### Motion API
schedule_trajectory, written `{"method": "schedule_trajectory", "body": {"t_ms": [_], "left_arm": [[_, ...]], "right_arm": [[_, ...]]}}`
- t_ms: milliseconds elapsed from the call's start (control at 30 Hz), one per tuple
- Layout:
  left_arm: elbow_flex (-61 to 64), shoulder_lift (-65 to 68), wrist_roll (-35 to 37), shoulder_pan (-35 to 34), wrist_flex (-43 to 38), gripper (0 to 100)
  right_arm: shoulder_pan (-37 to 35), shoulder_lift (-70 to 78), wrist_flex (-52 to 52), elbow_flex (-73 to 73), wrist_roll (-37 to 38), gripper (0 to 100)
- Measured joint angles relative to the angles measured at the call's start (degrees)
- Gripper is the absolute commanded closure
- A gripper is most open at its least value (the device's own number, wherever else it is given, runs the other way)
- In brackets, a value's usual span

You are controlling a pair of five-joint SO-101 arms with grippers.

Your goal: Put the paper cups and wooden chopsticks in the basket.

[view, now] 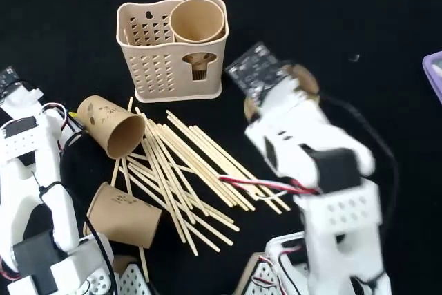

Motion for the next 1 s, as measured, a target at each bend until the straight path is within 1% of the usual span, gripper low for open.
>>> {"method": "schedule_trajectory", "body": {"t_ms": [67,167,300,400,533,833,900,1000], "left_arm": [[0.0,0.0,0.0,0.0,0.0,76],[0.0,0.0,0.1,0.0,0.0,76],[0.0,0.0,0.3,0.0,0.0,76],[0.0,0.0,0.4,0.0,0.0,76],[0.0,0.0,0.4,0.0,0.0,76],[0.0,0.0,0.4,0.0,0.0,76],[0.0,0.0,0.4,0.0,0.0,76],[0.0,0.0,0.4,0.0,0.0,76]], "right_arm": [[0.0,0.6,-0.8,-7.4,0.0,98.8],[-1.0,3.9,-4.7,-16.7,-2.2,98.8],[-5.7,12.7,-11.1,-26.2,-2.9,98.8],[-9.5,20.9,-13.0,-33.3,-3.0,98.8],[-12.7,33.8,-11.7,-43.1,-2.9,98.8],[-13.1,60.5,-1.5,-67.5,-2.9,98.5],[-13.1,65.1,1.1,-71.8,-2.9,95.0],[-13.1,70.1,5.8,-79.1,-2.9,79.1]]}}
